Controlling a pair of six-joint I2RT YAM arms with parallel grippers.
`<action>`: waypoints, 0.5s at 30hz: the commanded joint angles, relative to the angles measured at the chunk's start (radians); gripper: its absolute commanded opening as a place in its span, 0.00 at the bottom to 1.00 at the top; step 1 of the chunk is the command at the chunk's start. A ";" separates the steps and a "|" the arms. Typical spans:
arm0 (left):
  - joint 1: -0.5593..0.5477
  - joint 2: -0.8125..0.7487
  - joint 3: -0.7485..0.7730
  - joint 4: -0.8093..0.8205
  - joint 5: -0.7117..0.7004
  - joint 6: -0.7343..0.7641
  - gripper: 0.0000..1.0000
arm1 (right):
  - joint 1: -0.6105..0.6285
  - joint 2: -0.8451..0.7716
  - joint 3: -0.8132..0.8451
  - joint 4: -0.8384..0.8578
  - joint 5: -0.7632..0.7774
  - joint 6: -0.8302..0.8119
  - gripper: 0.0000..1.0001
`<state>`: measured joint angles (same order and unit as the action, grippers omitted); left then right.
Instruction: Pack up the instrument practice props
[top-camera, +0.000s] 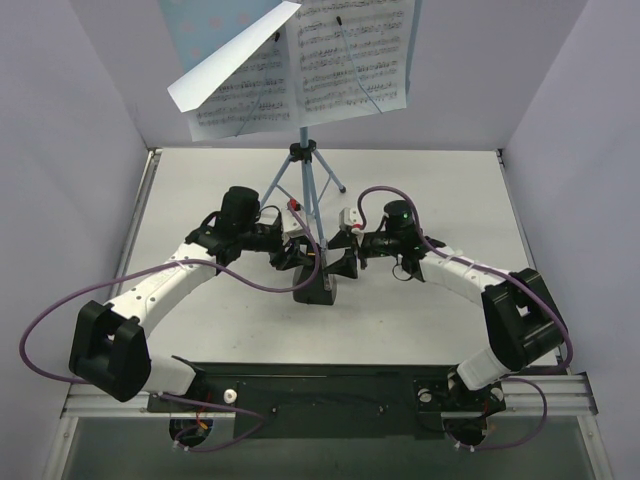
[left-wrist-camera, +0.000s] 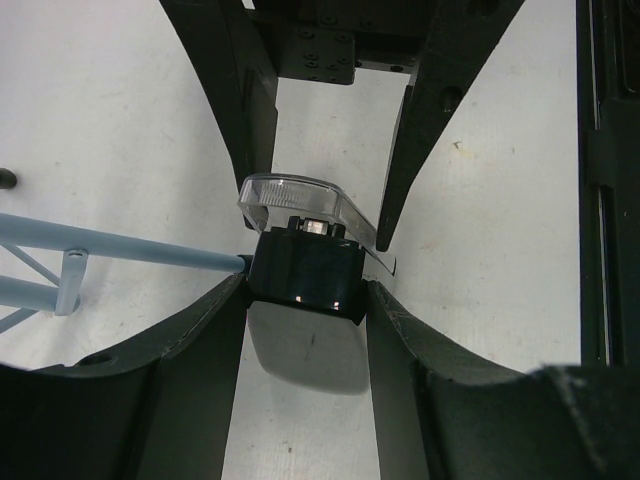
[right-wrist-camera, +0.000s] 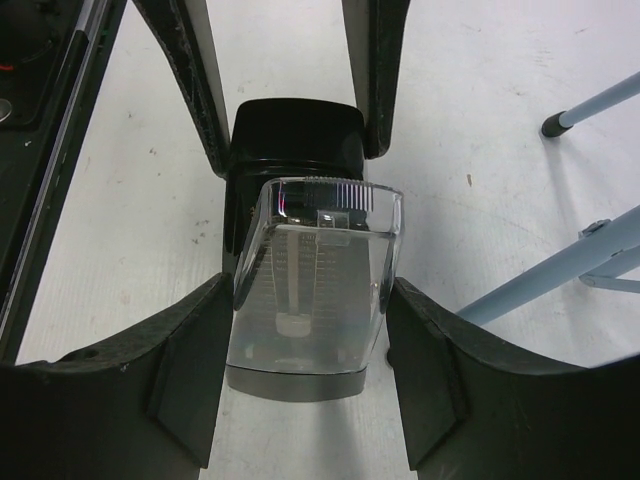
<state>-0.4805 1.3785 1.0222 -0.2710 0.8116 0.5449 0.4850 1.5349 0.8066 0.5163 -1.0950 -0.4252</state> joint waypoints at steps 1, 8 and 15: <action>0.011 0.045 -0.016 -0.045 -0.080 0.013 0.00 | 0.003 -0.005 -0.012 0.011 -0.037 -0.087 0.00; 0.013 0.042 -0.020 -0.046 -0.084 0.015 0.00 | 0.009 -0.016 -0.064 0.030 -0.023 -0.076 0.00; 0.013 0.044 -0.027 -0.040 -0.083 0.015 0.00 | 0.018 -0.024 -0.119 0.089 0.033 -0.086 0.00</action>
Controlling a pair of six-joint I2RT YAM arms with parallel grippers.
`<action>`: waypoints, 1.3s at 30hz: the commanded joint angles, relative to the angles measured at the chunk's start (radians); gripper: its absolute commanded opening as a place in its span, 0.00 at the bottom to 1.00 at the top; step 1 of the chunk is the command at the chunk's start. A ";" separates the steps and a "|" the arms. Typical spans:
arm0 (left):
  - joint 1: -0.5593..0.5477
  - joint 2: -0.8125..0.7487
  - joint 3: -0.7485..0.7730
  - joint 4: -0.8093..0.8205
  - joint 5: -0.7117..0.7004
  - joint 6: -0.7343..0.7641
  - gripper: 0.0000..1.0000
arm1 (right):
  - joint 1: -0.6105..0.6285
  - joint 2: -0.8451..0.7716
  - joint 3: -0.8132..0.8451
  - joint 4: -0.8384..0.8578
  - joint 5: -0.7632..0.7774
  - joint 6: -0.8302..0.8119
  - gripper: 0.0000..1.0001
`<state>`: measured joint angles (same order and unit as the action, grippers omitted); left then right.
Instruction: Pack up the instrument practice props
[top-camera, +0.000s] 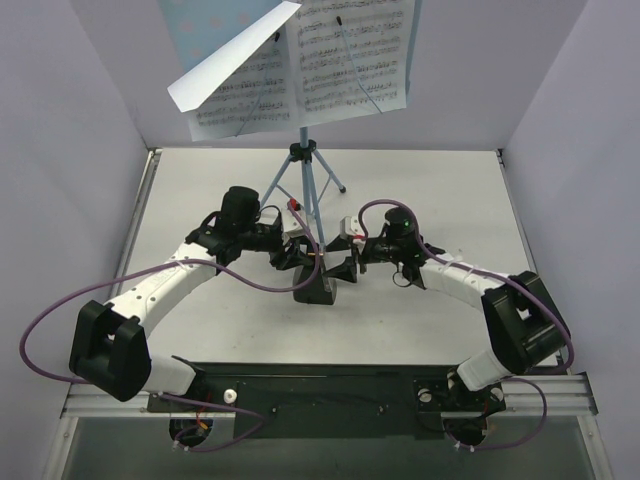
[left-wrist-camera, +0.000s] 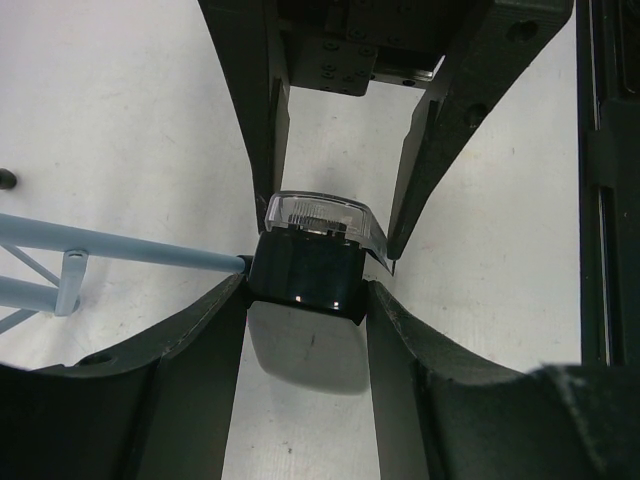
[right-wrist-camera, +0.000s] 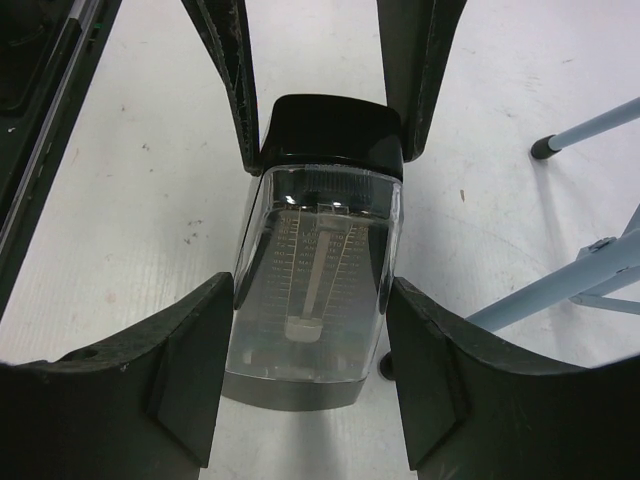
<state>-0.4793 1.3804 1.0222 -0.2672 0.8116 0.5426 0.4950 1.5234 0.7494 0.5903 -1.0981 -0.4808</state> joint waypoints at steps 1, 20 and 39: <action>0.011 0.040 -0.027 -0.044 -0.084 0.017 0.00 | 0.010 -0.019 -0.080 0.034 0.050 -0.030 0.00; -0.065 0.062 -0.023 -0.018 -0.040 0.042 0.00 | 0.077 0.080 0.048 -0.273 0.122 -0.163 0.00; -0.055 -0.090 -0.097 0.077 -0.115 0.016 0.58 | 0.103 0.028 0.280 -0.649 0.328 -0.085 0.81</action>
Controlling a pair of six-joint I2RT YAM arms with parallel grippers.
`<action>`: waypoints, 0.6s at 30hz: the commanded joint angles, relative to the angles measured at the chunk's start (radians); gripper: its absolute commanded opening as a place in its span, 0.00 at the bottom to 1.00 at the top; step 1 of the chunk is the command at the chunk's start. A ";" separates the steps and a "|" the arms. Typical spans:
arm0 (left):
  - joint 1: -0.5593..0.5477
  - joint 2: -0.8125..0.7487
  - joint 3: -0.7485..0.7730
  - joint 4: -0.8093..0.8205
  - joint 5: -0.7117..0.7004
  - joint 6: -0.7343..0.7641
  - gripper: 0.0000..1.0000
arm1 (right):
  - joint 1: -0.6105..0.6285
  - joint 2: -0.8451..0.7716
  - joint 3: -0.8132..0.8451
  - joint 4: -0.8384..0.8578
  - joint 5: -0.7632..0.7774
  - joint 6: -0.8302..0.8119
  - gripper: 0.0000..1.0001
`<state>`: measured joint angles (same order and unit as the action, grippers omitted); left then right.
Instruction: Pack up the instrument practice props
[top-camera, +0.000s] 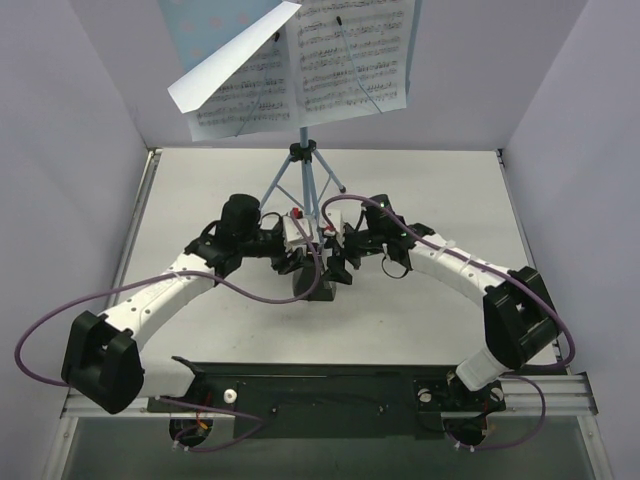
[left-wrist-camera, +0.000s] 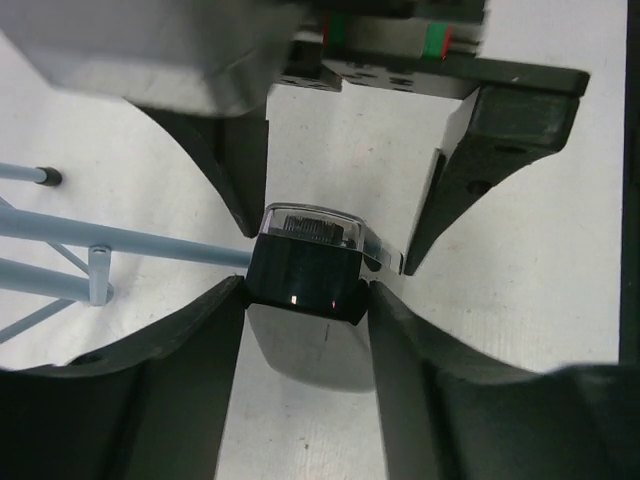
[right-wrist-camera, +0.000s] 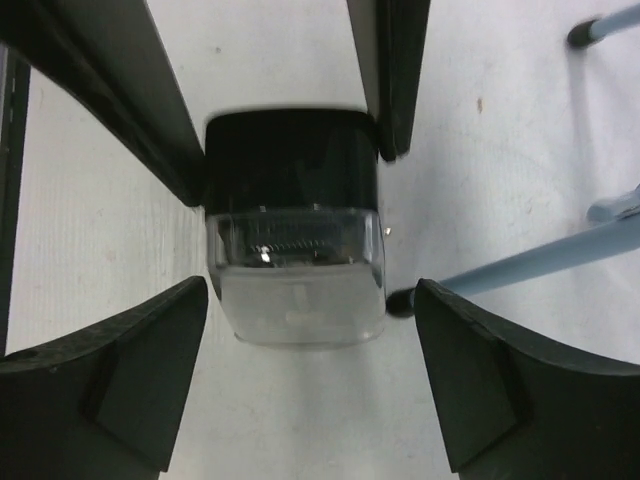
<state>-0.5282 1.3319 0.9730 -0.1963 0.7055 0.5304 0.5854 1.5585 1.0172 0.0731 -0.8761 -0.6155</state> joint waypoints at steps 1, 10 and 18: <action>-0.003 -0.069 -0.053 0.015 -0.014 0.032 0.68 | 0.014 -0.020 0.026 -0.147 0.126 0.045 0.90; 0.054 -0.213 -0.085 0.058 -0.084 -0.069 0.74 | -0.009 -0.022 0.216 -0.326 0.250 0.025 1.00; 0.091 -0.351 -0.221 0.058 -0.211 -0.236 0.74 | 0.020 0.077 0.409 -0.469 0.213 -0.042 1.00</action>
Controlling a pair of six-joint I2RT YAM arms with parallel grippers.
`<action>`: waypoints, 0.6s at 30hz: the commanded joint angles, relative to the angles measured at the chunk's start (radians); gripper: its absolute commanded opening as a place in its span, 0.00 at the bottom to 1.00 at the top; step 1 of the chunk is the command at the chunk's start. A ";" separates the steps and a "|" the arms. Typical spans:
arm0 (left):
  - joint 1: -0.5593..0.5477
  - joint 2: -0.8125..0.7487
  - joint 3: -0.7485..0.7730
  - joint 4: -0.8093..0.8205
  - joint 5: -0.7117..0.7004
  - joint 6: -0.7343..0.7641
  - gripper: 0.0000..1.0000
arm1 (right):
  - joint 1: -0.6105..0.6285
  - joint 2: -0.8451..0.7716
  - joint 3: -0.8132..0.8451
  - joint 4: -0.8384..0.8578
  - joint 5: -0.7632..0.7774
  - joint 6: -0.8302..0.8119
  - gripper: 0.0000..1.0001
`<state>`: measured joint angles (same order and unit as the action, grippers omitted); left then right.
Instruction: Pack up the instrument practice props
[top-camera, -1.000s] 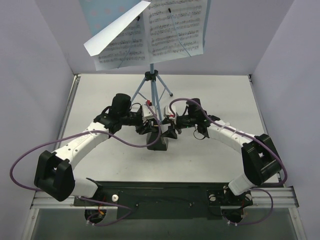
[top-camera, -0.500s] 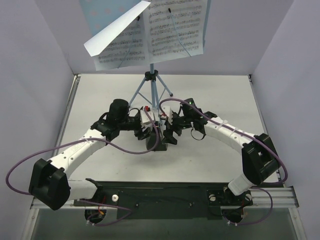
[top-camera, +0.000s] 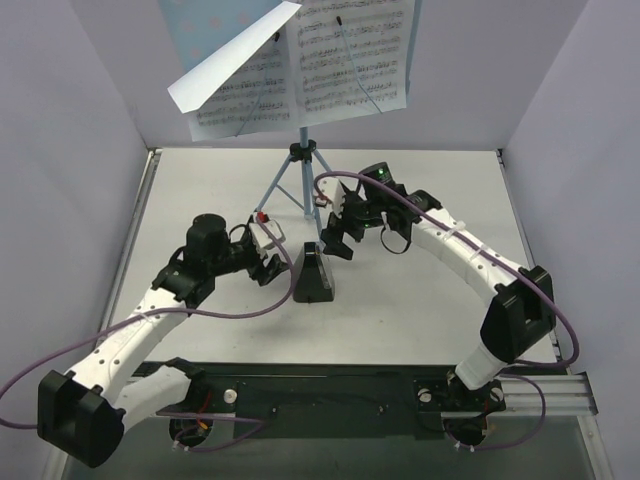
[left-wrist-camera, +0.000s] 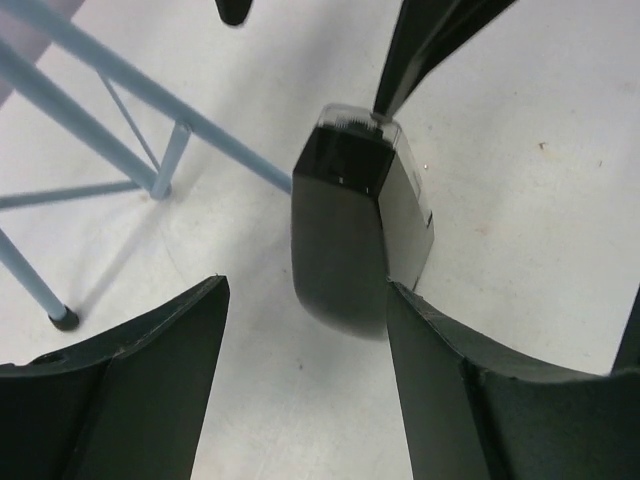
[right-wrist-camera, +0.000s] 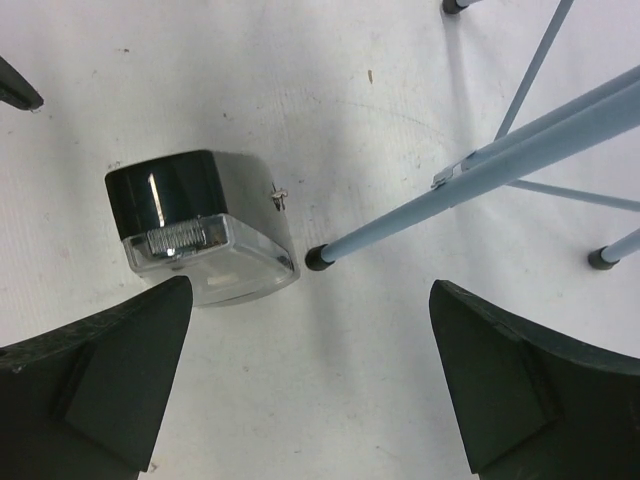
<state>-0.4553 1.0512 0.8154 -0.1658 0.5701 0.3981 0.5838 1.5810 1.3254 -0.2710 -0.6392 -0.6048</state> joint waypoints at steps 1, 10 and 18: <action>0.026 -0.085 -0.083 0.028 -0.093 -0.108 0.74 | 0.028 0.077 0.122 -0.138 -0.031 -0.064 1.00; -0.011 -0.235 -0.168 -0.014 -0.376 -0.147 0.77 | 0.096 0.244 0.375 -0.425 -0.045 -0.163 1.00; -0.065 -0.316 -0.249 -0.040 -0.375 -0.180 0.80 | 0.096 0.338 0.610 -0.698 -0.048 -0.155 1.00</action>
<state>-0.5148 0.7593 0.5762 -0.1947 0.2302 0.2520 0.6800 1.9259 1.8400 -0.7891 -0.6609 -0.7692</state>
